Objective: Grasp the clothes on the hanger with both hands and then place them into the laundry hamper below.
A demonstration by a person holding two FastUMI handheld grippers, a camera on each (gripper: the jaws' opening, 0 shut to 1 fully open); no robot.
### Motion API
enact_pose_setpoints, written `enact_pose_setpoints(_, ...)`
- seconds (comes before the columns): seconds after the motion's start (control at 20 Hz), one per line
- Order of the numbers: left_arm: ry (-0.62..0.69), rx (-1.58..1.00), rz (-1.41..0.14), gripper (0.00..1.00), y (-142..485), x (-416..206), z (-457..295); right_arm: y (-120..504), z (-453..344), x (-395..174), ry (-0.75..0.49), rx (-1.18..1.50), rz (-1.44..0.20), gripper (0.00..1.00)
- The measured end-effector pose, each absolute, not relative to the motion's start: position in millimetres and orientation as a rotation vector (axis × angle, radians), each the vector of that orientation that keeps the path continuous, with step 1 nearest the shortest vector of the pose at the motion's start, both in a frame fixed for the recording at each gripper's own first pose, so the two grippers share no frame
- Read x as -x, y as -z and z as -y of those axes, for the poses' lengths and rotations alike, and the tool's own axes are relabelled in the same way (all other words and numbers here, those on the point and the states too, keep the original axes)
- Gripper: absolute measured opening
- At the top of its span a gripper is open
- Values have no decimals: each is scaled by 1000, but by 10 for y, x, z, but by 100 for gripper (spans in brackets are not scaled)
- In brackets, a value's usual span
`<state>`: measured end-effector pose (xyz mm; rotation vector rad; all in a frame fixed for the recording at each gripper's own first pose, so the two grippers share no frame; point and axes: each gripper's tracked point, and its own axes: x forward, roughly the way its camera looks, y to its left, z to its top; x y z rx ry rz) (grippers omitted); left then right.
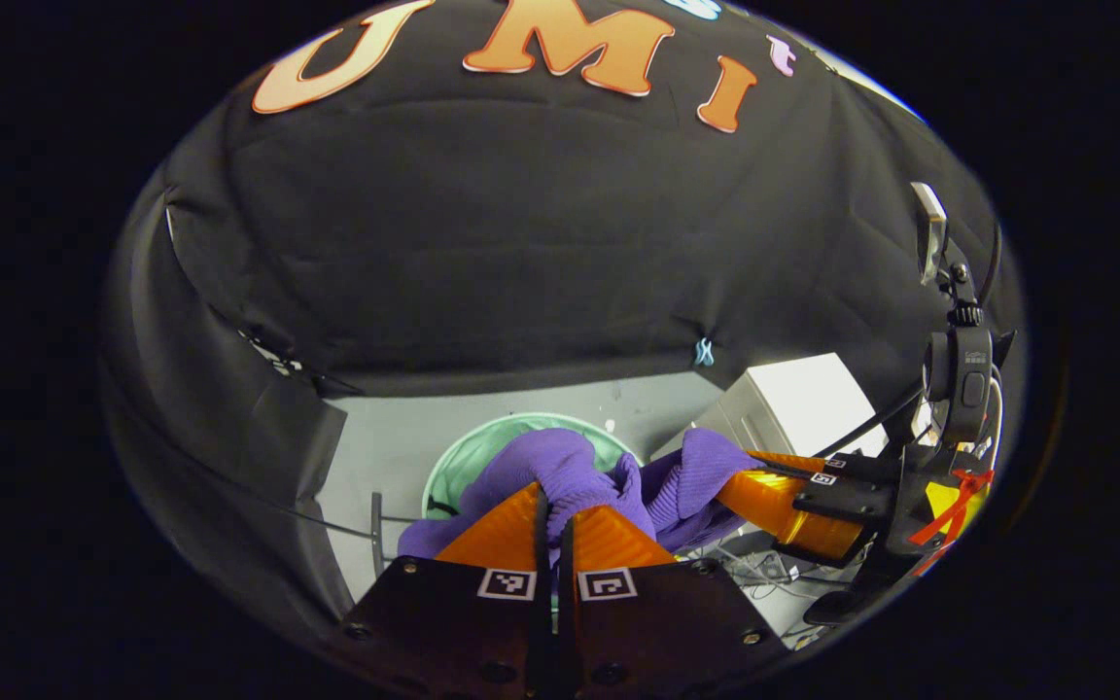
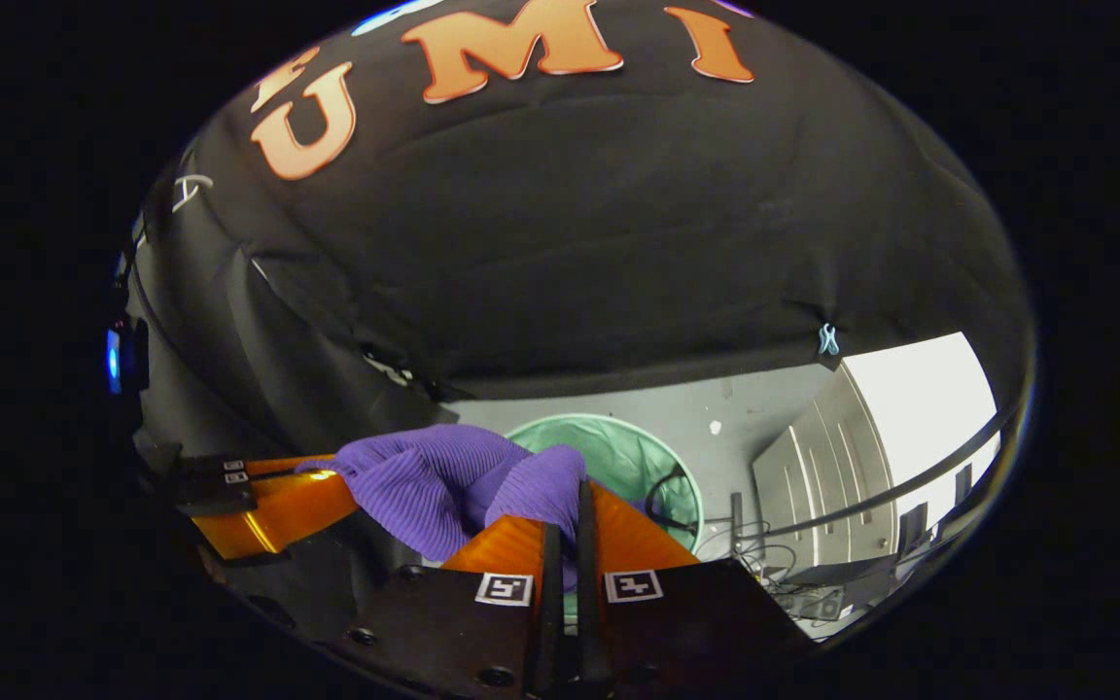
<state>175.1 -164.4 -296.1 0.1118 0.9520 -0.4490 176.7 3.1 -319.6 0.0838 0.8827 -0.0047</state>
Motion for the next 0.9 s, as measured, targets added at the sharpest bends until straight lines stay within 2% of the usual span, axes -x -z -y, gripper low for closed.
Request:
enact_pose_setpoints(0.2,417,-99,-1017,8,3017,-1686,1466,3362,57,-1709,39,-51,-927,14)
enact_pose_setpoints(0.25,387,-98,-1028,10,3004,-1678,1365,3342,90,-1692,46,-48,-929,37)
enact_pose_setpoints(0.3,361,-91,-1035,32,3039,-1695,1346,3272,85,-1697,48,-62,-919,44)
enact_pose_setpoints(0.45,306,-76,-985,100,2954,-1762,1257,3078,171,-1696,54,-46,-890,99)
enact_pose_setpoints(0.5,302,-70,-979,98,2860,-1730,1183,3024,187,-1694,56,-35,-881,98)
enact_pose_setpoints(0.9,290,-44,-955,98,2646,-1636,1178,2525,288,-1563,87,-22,-777,98)
